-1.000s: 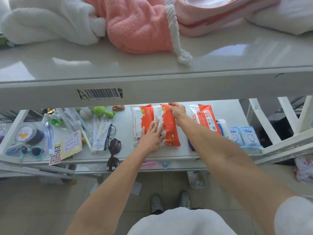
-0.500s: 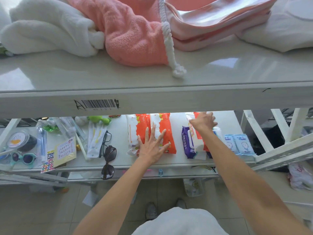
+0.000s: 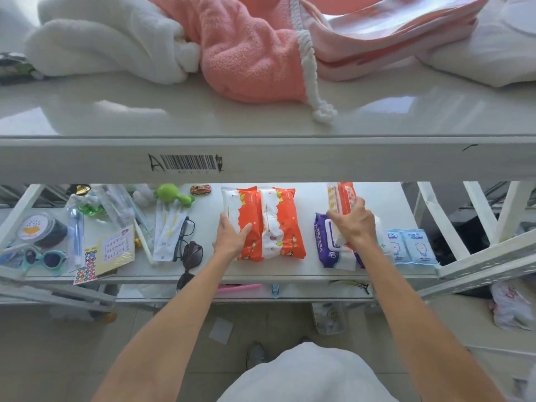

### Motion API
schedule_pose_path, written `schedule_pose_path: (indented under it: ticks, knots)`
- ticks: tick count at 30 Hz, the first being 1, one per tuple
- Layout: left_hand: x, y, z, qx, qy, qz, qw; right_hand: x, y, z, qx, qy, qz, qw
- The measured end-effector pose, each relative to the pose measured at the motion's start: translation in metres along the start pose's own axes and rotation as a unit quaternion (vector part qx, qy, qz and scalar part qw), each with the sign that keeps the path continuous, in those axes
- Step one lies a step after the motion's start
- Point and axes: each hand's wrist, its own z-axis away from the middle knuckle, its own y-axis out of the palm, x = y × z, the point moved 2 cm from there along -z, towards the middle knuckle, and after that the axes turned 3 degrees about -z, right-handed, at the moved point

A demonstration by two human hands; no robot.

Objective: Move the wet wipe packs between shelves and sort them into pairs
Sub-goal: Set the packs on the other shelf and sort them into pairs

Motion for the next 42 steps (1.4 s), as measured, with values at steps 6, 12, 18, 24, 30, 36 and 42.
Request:
schedule_pose_path:
  ticks: [6,12,18,24,30,36,42]
  knots:
    - [-0.022,-0.004,0.01,0.024,0.019,0.061,0.998,0.027,0.013,0.022,0.383,0.083,-0.518,0.76]
    - [-0.023,-0.023,0.008,0.073,-0.039,0.251,0.964,0.053,0.071,0.04,0.354,0.073,-0.412,0.837]
    - [-0.021,-0.031,0.012,0.129,-0.017,0.301,0.945,0.106,0.119,0.074,0.255,-0.038,-0.208,0.944]
    - [-0.011,-0.024,0.001,0.12,0.016,0.297,0.947,0.122,0.126,0.084,0.207,-0.081,-0.124,0.967]
    - [-0.018,-0.041,-0.005,-0.057,0.051,0.272,0.959,0.094,0.099,0.059,0.346,-0.057,-0.217,0.911]
    - [-0.023,-0.078,-0.023,0.024,-0.005,0.398,0.917,0.092,0.049,0.025,0.481,-0.071,-0.186,0.854]
    - [-0.012,-0.07,0.016,0.229,0.034,0.359,0.904,0.067,0.044,-0.016,0.223,0.092,-0.406,0.881]
